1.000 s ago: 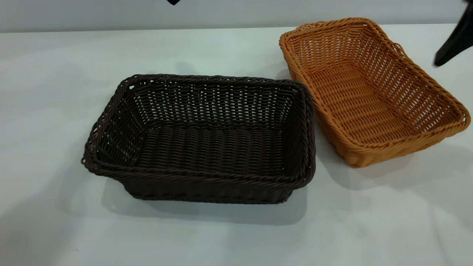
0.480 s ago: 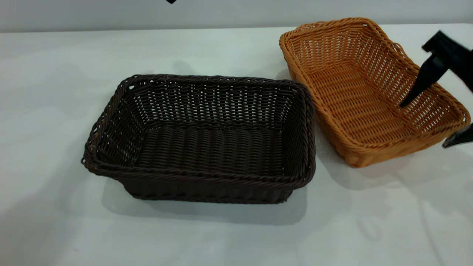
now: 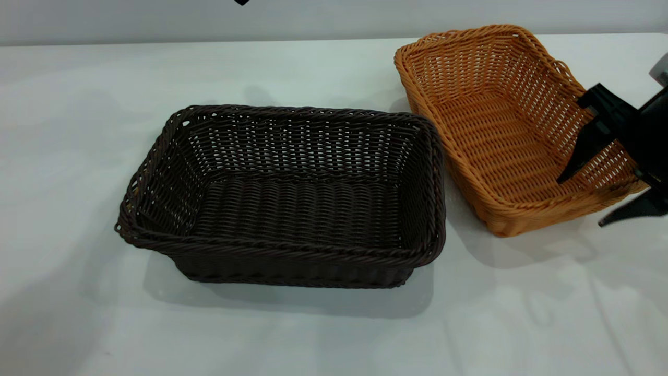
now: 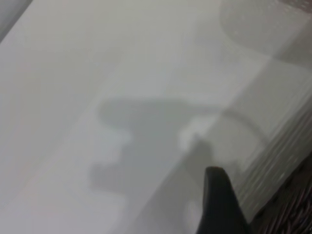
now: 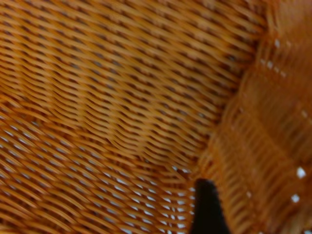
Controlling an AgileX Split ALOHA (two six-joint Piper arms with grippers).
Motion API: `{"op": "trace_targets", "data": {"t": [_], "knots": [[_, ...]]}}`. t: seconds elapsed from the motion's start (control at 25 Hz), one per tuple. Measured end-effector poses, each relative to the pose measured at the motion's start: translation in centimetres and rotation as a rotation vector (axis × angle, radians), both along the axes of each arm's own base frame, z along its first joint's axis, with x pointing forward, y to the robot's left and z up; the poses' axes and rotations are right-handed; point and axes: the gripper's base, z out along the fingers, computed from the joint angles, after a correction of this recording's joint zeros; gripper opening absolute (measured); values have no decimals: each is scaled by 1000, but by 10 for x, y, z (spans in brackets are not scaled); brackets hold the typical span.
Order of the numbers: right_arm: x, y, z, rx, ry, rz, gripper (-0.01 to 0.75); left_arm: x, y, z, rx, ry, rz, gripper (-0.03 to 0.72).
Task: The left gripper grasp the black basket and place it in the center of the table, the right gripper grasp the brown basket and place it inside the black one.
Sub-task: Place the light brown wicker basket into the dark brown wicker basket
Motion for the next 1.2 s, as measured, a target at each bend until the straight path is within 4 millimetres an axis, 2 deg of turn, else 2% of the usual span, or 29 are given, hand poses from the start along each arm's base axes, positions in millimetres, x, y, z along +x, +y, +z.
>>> {"op": "trace_targets", "data": {"t": [0.2,0.32,0.4,0.56,0.68,0.92,1.04,1.2], "knots": [[5,-3,1,-28,-26,-12,206,0,0,0,0,0,0,393],[8,-5,1,-46,-43,-42,112,0,0,0,0,0,0,393],[10,-7,2,-71,-61,-56,76,0,0,0,0,0,0,393],[15,-10,3,-98,-88,-55,70,0,0,0,0,1,0,393],[27,-11,8,-113,-130,-47,70,0,0,0,0,1,0,393],[77,-10,40,-106,-300,-2,70,0,0,0,-1,1,2,393],[96,-4,57,-74,-359,122,70,2,3,0,-19,6,54,393],[104,7,75,-13,-362,334,70,8,22,1,-37,19,140,393]]}}
